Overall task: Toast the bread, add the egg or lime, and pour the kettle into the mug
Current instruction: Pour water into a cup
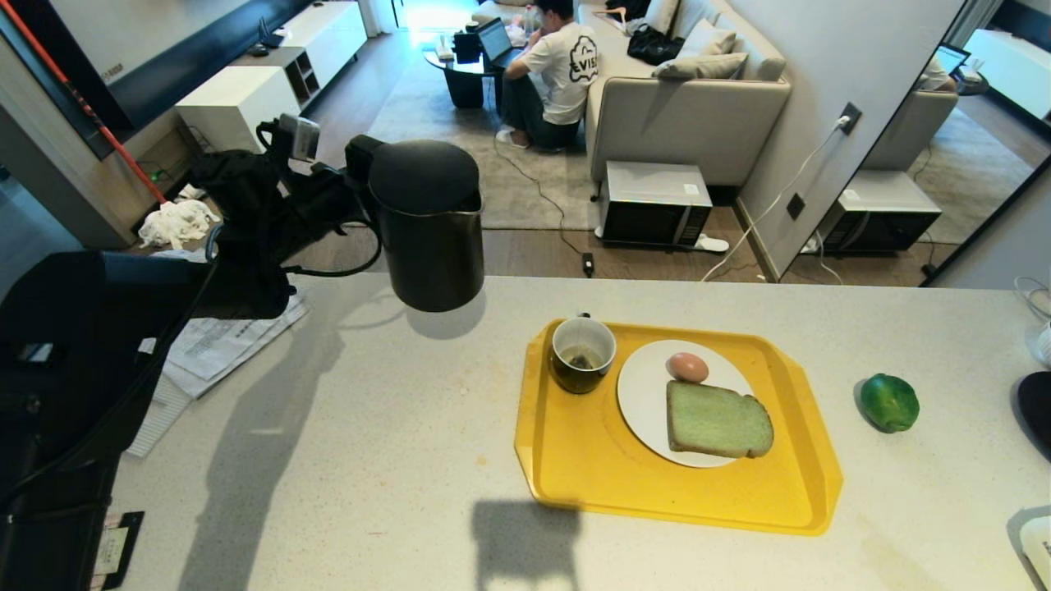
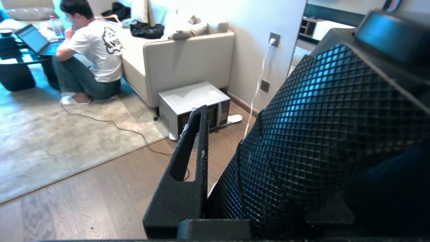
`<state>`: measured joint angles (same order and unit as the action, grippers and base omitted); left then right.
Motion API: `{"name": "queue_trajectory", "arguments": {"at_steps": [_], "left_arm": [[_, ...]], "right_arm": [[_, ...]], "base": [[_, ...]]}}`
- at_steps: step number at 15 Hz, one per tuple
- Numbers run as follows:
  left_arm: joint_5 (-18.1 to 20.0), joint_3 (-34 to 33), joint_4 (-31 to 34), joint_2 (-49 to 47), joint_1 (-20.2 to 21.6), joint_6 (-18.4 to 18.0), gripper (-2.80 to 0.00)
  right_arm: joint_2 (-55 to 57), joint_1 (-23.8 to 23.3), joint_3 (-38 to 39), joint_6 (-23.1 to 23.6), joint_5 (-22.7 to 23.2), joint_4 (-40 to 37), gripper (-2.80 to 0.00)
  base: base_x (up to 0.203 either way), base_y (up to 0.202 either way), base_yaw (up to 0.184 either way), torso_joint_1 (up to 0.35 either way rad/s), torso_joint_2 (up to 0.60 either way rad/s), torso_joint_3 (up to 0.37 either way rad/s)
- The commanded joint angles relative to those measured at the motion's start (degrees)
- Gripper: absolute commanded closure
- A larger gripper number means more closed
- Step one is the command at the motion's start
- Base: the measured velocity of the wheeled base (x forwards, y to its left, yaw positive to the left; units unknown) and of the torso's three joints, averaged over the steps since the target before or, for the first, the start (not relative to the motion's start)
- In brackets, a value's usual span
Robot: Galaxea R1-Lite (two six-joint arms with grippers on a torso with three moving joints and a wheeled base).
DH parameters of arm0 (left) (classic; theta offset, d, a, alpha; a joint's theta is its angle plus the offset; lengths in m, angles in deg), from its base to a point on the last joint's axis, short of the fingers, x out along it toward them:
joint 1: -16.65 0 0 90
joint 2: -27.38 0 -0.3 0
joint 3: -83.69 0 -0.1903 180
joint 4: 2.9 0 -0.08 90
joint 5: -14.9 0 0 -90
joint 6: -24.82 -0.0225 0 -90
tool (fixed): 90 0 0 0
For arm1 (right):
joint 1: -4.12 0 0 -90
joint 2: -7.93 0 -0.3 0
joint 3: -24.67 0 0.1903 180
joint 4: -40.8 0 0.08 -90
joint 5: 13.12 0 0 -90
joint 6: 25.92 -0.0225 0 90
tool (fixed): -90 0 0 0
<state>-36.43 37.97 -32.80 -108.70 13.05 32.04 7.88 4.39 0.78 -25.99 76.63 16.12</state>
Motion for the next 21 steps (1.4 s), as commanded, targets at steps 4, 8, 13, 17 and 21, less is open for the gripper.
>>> {"name": "queue_trajectory", "arguments": {"at_steps": [4,8,13,17,21], "left_arm": [[-4.5,0.1,9.7,11.2,-1.3,0.0,0.00],[-10.0,0.1,12.8,16.6,1.0,-2.3,0.00],[-10.8,-0.1,13.0,17.2,0.8,-3.9,0.00],[-11.0,-0.1,12.9,16.7,-0.2,-4.0,0.00],[-11.2,-0.1,12.9,16.2,-2.1,-4.9,0.00]], "right_arm": [[0.0,0.0,0.0,0.0,0.0,0.0,0.00],[0.0,0.0,0.0,0.0,0.0,0.0,0.00],[0.0,0.0,0.0,0.0,0.0,0.0,0.00],[0.0,0.0,0.0,0.0,0.0,0.0,0.00],[0.0,0.1,0.0,0.1,-0.1,0.0,0.00]], "base": [[0.000,0.000,0.000,0.000,0.00,0.000],[0.000,0.000,0.000,0.000,0.00,0.000],[0.000,0.000,0.000,0.000,0.00,0.000],[0.000,0.000,0.000,0.000,0.00,0.000],[0.000,0.000,0.000,0.025,-0.05,-0.025]]}}
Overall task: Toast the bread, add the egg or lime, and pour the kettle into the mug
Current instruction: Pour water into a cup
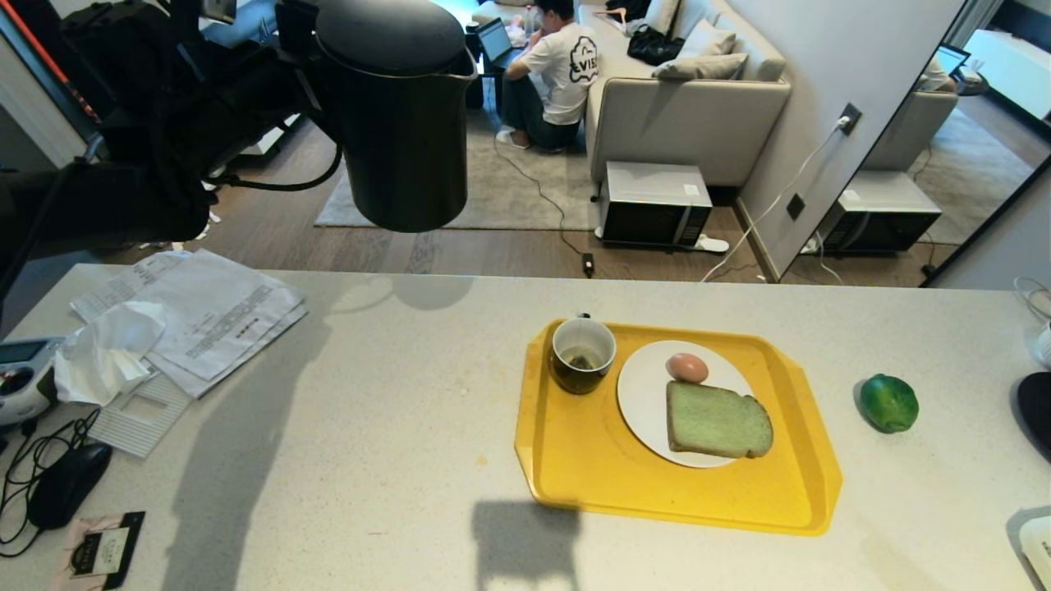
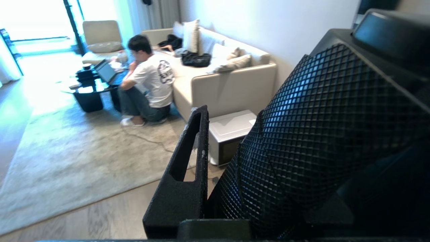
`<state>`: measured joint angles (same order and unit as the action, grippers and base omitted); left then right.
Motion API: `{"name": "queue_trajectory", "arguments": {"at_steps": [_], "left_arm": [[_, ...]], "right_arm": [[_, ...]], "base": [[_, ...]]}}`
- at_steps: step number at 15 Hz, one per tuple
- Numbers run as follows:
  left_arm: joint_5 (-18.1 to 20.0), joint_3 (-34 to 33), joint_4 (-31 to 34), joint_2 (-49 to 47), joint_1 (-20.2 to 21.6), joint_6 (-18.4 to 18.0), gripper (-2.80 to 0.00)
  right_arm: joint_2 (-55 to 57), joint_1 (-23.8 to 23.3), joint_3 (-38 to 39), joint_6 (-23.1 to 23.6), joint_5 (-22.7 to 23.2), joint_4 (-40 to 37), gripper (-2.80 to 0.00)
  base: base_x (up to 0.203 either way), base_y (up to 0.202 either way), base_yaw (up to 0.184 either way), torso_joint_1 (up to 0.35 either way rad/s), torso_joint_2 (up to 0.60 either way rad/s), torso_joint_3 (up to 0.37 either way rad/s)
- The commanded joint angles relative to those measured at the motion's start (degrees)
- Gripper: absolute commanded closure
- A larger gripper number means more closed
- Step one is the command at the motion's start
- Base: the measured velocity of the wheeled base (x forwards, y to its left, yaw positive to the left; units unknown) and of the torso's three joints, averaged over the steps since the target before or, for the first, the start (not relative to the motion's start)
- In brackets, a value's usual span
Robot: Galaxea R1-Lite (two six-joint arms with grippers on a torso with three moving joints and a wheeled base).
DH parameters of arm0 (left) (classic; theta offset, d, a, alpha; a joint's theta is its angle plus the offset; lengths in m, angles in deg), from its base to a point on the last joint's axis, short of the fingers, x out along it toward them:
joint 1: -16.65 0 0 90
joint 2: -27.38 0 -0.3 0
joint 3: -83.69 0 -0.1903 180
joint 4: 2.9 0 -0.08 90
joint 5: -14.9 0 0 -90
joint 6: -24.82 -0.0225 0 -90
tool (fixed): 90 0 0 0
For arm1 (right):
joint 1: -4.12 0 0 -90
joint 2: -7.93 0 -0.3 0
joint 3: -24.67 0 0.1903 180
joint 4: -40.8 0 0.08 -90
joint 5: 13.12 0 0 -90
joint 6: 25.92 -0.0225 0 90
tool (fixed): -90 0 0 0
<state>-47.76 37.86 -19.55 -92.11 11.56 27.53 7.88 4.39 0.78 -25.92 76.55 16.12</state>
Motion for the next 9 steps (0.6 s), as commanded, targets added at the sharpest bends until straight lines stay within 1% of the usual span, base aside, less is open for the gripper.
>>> {"name": "queue_trajectory", "arguments": {"at_steps": [1,9], "left_arm": [[0.1,0.0,-0.4,-0.7,-0.8,-1.0,0.00],[0.3,0.1,0.0,-0.9,-1.6,-2.0,0.00]], "right_arm": [[0.0,0.0,0.0,0.0,0.0,0.0,0.00],[0.0,0.0,0.0,0.0,0.0,0.0,0.00]], "base": [[0.000,0.000,0.000,0.094,-0.17,-0.076],[0.000,0.000,0.000,0.078,-0.14,-0.074]]}}
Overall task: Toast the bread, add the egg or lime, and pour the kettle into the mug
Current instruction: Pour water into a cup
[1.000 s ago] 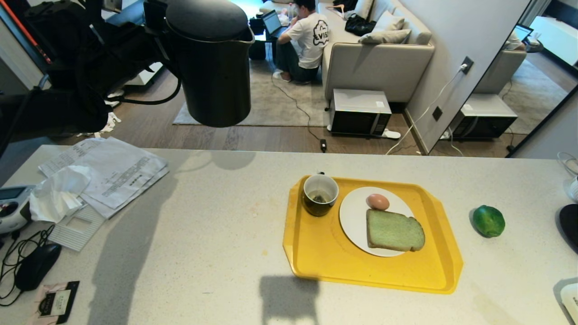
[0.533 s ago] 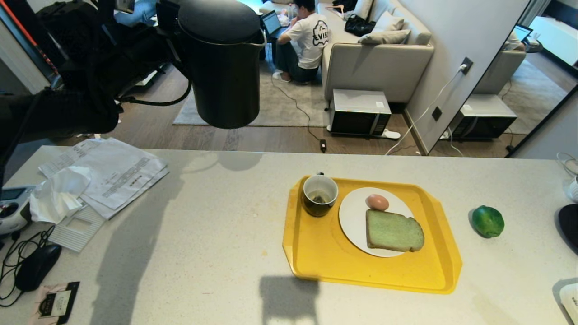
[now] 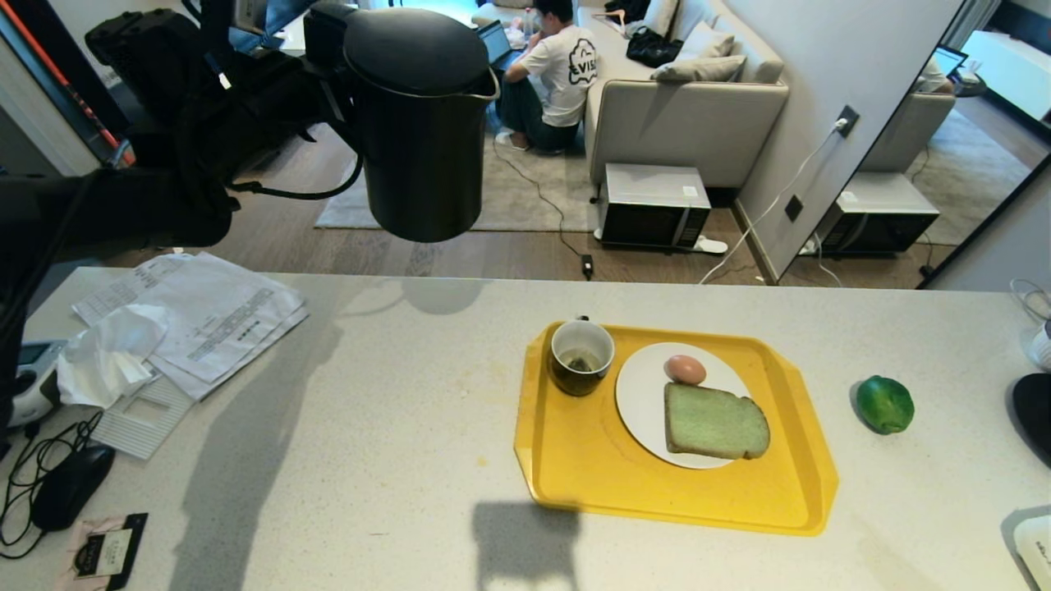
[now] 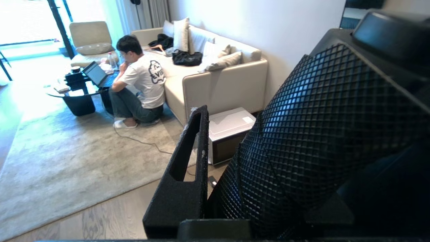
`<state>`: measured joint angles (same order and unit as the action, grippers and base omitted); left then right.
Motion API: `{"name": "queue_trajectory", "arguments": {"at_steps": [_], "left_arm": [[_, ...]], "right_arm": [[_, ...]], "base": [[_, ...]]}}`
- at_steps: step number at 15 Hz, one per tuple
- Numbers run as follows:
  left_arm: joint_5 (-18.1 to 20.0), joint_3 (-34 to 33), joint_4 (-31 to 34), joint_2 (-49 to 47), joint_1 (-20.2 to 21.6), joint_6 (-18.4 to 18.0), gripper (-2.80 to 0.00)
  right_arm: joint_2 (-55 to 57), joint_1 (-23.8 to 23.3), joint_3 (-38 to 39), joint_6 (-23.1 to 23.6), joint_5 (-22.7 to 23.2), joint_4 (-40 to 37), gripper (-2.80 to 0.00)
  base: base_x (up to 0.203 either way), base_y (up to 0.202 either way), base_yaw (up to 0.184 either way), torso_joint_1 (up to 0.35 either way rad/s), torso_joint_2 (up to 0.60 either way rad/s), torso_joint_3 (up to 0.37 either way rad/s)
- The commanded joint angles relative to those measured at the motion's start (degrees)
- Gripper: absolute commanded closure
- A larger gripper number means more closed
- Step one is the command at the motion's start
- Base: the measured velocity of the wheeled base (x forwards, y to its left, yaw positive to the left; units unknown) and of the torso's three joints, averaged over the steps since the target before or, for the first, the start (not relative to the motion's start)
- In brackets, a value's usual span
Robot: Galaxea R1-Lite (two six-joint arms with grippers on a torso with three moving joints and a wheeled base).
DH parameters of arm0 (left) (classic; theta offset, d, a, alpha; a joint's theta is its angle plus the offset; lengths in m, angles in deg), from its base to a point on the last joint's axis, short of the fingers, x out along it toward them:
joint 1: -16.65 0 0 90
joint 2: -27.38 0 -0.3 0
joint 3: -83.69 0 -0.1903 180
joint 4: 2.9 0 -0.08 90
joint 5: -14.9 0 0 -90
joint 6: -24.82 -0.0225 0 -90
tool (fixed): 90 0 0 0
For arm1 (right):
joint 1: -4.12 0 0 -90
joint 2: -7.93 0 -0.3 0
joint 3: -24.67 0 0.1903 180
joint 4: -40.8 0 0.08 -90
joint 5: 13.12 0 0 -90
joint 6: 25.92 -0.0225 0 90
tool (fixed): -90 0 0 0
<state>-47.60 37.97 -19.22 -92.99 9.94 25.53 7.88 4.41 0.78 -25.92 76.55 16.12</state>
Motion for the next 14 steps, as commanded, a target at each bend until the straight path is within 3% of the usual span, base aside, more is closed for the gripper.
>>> {"name": "queue_trajectory", "arguments": {"at_steps": [1,14], "left_arm": [[0.1,0.0,-0.3,0.0,0.0,-0.3,0.00],[0.0,0.0,-0.5,1.3,0.1,-5.1,0.00]], "right_arm": [[0.0,0.0,0.0,0.0,0.0,0.0,0.00],[0.0,0.0,0.0,0.0,0.0,0.0,0.00]], "base": [[0.000,0.000,0.000,0.110,-0.19,-0.105],[0.000,0.000,0.000,0.120,-0.23,-0.115]]}}
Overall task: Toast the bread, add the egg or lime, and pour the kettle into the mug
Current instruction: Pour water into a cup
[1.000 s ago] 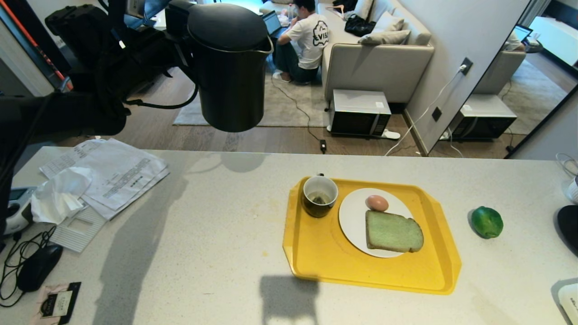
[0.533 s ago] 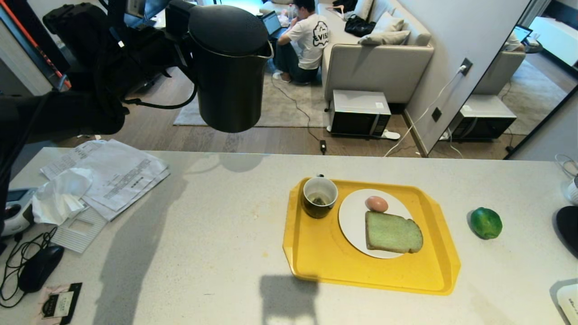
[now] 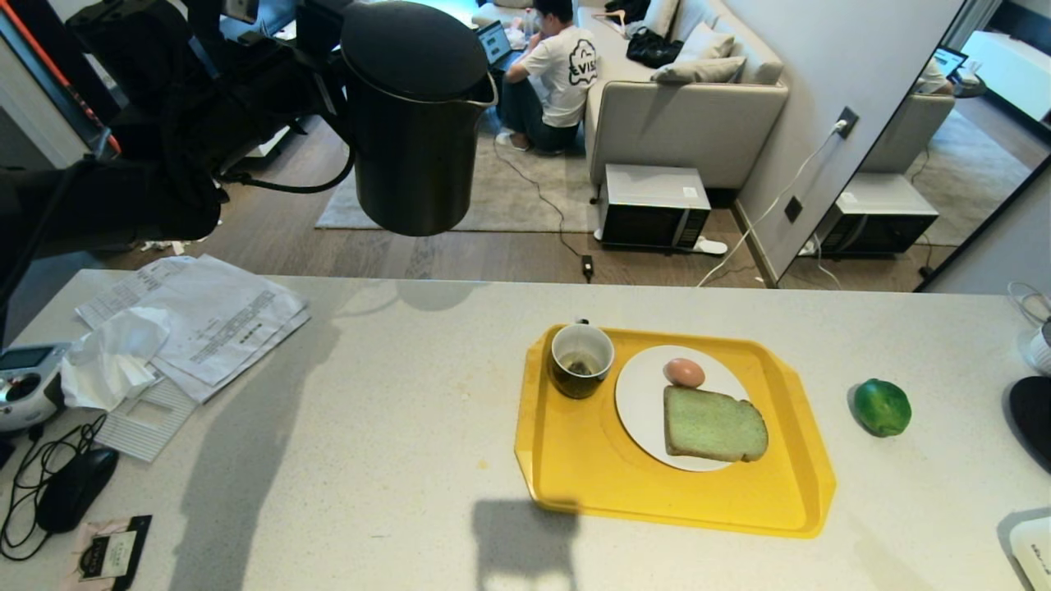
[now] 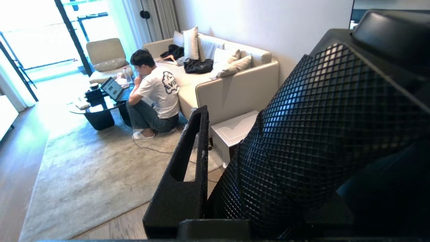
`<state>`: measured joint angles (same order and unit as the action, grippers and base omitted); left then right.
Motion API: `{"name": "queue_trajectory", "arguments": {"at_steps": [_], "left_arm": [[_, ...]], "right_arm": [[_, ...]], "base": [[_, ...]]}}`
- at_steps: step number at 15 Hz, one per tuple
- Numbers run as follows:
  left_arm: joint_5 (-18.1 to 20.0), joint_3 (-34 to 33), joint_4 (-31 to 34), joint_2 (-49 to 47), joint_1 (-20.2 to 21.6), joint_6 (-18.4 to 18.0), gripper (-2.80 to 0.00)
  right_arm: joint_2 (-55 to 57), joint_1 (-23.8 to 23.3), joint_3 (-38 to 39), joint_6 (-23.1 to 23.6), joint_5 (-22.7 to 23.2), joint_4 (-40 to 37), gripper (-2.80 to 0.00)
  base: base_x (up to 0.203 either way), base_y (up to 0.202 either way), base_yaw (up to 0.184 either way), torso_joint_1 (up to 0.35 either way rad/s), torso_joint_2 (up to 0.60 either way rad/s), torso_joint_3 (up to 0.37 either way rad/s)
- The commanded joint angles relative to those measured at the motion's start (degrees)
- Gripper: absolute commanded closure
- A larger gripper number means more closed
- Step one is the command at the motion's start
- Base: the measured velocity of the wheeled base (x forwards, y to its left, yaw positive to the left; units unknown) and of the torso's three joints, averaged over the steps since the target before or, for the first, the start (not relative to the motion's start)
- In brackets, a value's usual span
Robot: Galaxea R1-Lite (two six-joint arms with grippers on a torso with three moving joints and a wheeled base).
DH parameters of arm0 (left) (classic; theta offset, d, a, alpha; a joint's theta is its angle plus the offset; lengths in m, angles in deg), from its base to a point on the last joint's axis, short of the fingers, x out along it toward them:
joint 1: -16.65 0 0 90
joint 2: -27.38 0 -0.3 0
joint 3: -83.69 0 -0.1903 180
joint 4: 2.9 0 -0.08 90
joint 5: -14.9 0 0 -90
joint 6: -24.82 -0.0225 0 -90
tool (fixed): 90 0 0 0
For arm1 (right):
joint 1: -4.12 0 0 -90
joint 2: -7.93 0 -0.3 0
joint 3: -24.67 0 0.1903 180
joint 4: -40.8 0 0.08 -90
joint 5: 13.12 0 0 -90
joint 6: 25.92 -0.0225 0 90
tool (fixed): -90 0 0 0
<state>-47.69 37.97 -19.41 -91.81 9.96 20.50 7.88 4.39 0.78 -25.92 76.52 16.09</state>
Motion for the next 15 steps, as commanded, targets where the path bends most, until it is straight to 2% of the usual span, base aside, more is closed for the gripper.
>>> {"name": "queue_trajectory", "arguments": {"at_steps": [1,15], "left_arm": [[0.1,0.0,-0.4,0.1,0.1,-0.3,0.00],[-1.0,0.0,1.3,3.5,0.1,-0.3,0.00]], "right_arm": [[0.0,0.0,0.0,0.0,0.0,0.0,0.00],[0.0,0.1,0.0,-0.1,0.1,0.0,0.00]], "base": [[0.000,0.000,0.000,-0.010,-0.12,0.019],[0.000,0.000,0.000,0.001,0.00,0.000]]}}
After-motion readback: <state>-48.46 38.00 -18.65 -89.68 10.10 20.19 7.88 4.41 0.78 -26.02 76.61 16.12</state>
